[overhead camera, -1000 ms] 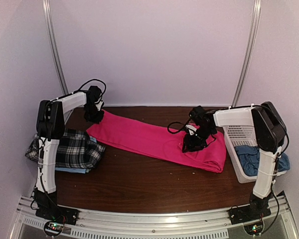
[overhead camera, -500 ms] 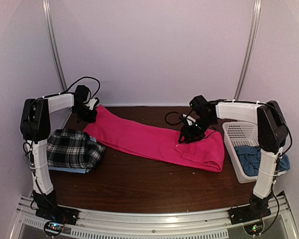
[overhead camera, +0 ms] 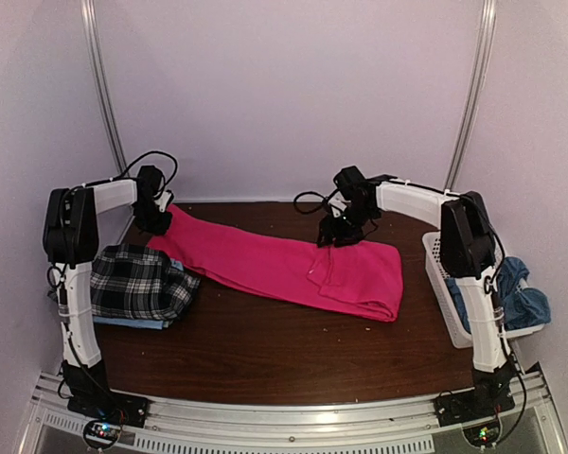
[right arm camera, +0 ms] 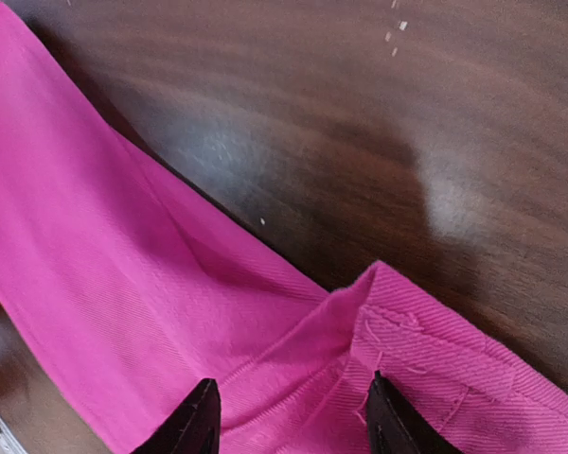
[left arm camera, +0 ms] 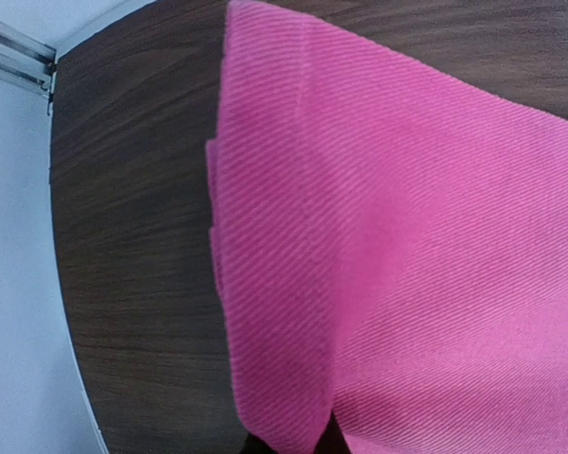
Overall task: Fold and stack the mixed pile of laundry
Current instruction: Rotate the 2/3-rectangle-folded trousers at the center of the board.
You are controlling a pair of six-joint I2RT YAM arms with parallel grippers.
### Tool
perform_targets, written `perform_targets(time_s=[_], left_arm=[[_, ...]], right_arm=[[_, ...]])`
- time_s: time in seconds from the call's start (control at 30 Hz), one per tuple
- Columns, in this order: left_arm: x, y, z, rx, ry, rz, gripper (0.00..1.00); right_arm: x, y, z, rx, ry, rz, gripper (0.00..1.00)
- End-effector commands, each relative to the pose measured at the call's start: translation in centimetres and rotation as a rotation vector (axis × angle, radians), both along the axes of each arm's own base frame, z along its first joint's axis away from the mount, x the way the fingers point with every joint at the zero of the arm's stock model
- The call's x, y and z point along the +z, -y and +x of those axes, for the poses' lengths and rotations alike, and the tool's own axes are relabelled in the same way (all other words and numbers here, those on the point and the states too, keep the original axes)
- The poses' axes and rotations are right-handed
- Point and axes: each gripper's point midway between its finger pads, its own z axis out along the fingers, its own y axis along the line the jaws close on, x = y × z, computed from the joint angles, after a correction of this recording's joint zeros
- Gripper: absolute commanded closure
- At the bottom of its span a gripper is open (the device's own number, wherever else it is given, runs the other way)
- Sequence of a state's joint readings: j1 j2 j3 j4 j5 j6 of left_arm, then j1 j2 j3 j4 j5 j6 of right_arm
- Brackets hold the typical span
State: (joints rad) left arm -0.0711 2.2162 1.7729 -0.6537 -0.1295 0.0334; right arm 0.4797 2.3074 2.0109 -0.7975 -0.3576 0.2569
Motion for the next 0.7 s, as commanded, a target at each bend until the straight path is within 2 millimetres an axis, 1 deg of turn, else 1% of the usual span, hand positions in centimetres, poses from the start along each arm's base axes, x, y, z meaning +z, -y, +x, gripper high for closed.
perform_targets(time_s=[0.0,0.1,0.17,0.2,0.23,0.27,0.3,0.33,0.37,0.4,0.47,0.5,0.53,0.57,0.6,0.63,0.67], left_arm=[[1.3,-2.2,1.9,0.047,0.051,0.066,1.0],[1.5,-2.7,1.8,0.081,0.035,0.073,0.99],[2.5,-2.5,1.9,0.098,0.061,0.023,0.96],[3.2,-2.3,2.0,0.109,0.089,-0.016,0.93],[4.2,-1.8,2.1,0.103,0.12,-0.047,0.87],[5.0,-0.5,2.1,0.068,0.142,-0.112,0.79],[6.4,0.8,2.1,0.036,0.179,-0.174,0.69],[7.7,2.4,1.9,-0.005,0.214,-0.227,0.58],[9.0,4.0,1.6,-0.046,0.251,-0.259,0.49],[10.1,6.0,1.2,-0.104,0.276,-0.291,0.43],[11.3,10.5,0.2,-0.234,0.29,-0.325,0.35],[11.3,12.7,-0.5,-0.287,0.28,-0.331,0.33],[11.0,15.3,-1.3,-0.357,0.259,-0.358,0.31],[10.8,18.6,-2.6,-0.463,0.243,-0.405,0.31],[10.8,21.0,-3.6,-0.542,0.24,-0.468,0.31],[10.7,23.5,-4.6,-0.613,0.242,-0.508,0.32],[10.5,26.6,-6.0,-0.688,0.237,-0.544,0.32]], right_arm=[[-3.3,-0.2,-2.4,0.043,-0.081,-0.098,0.52],[-4.5,0.7,-4.7,0.086,-0.105,-0.147,0.64],[-4.9,1.7,-6.5,0.114,-0.125,-0.17,0.74],[-5.0,1.8,-7.8,0.139,-0.142,-0.161,0.8],[-4.7,1.5,-9.0,0.171,-0.151,-0.131,0.82],[-4.6,1.1,-10.1,0.195,-0.154,-0.1,0.83],[-4.1,0.6,-11.5,0.223,-0.167,-0.06,0.83],[-3.6,-0.1,-12.6,0.252,-0.177,-0.012,0.83],[-3.0,-0.9,-13.8,0.284,-0.192,0.043,0.82],[-2.1,-1.9,-14.8,0.324,-0.196,0.103,0.82],[-0.7,-3.1,-16.7,0.394,-0.22,0.188,0.81],[0.3,-3.5,-17.4,0.424,-0.226,0.232,0.79],[1.6,-3.9,-17.6,0.444,-0.211,0.276,0.75],[3.0,-3.9,-17.3,0.446,-0.186,0.316,0.7],[4.5,-4.1,-16.7,0.446,-0.149,0.357,0.66],[6.1,-4.1,-15.5,0.42,-0.11,0.402,0.63],[7.4,-3.7,-14.1,0.362,-0.087,0.447,0.61]])
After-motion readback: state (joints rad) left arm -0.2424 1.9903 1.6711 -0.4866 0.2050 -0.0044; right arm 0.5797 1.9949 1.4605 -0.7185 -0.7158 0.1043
